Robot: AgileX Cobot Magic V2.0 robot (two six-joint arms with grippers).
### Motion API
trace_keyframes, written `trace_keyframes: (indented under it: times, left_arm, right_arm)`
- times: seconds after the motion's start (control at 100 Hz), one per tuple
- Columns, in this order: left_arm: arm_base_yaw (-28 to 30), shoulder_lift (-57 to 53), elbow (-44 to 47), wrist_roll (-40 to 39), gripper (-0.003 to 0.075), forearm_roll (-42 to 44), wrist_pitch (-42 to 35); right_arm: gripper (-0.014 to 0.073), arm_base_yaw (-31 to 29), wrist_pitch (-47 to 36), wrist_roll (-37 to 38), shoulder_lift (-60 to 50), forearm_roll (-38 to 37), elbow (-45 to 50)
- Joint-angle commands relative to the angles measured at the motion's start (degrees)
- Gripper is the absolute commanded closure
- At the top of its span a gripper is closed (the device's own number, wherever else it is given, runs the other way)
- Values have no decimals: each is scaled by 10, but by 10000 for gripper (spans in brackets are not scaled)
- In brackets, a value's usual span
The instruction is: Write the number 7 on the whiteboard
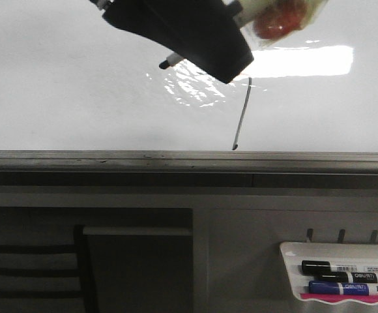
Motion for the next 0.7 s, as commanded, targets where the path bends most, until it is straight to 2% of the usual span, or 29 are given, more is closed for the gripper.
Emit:
trace_keyframes:
  times: [0.0,0.26,0.33,0.53,0.6,0.69]
  left_arm:
    - [-4,-16,-21,0,517,-25,-16]
    - [-4,-16,-21,0,708,-25,-16]
    - [-4,-16,-21,0,741,-25,-14]
    - [-4,-16,-21,-7,741,-25,-10]
    - [-3,-16,-21,-14,741,-22,-10]
    - [8,-16,-21,-64,741,10,-8]
  right_arm:
    - [639,-2,33,-2,-10,38,-15]
    - [630,-2,35,-2,-10,38,-15]
    - [585,-2,35,-2,-10,32,-15]
    - [326,-2,32,-2,-10,25,-17]
    - [295,-2,30,-2,-14,22,-27]
    - [298,-2,32,30,-29,-6,-54]
